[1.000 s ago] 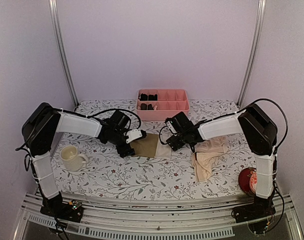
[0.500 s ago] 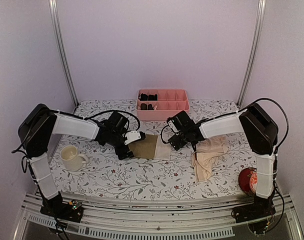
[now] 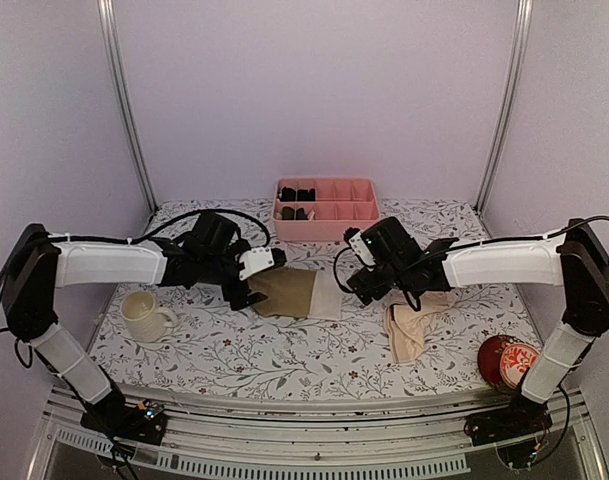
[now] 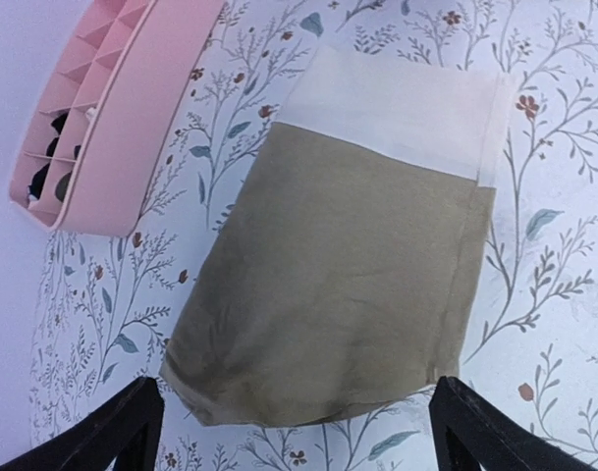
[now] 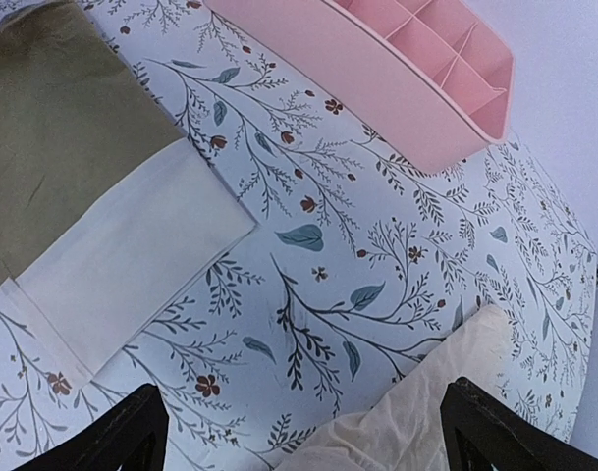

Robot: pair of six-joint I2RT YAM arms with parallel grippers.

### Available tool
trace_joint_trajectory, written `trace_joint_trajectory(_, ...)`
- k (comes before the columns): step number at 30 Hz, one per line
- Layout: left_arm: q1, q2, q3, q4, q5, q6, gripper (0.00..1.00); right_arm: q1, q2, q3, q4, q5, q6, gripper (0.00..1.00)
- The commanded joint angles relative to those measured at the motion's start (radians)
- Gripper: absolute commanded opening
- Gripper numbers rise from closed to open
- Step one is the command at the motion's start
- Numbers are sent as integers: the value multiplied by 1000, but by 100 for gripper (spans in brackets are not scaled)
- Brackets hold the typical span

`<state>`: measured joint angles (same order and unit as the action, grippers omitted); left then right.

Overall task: Roll the underwear
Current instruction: Pick up the underwear from the center of the board.

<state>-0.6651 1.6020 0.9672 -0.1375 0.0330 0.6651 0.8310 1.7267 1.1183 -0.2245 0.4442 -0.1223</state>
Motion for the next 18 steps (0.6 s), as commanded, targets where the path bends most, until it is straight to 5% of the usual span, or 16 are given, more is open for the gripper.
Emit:
trace_joint_trajectory(1, -56, 12, -76, 17, 29, 103, 95, 22, -111, -102, 18, 13, 67, 99)
trace_joint_trajectory(18, -157, 202, -82, 119, -178, 119, 74, 63, -215, -237, 130, 4, 87, 99)
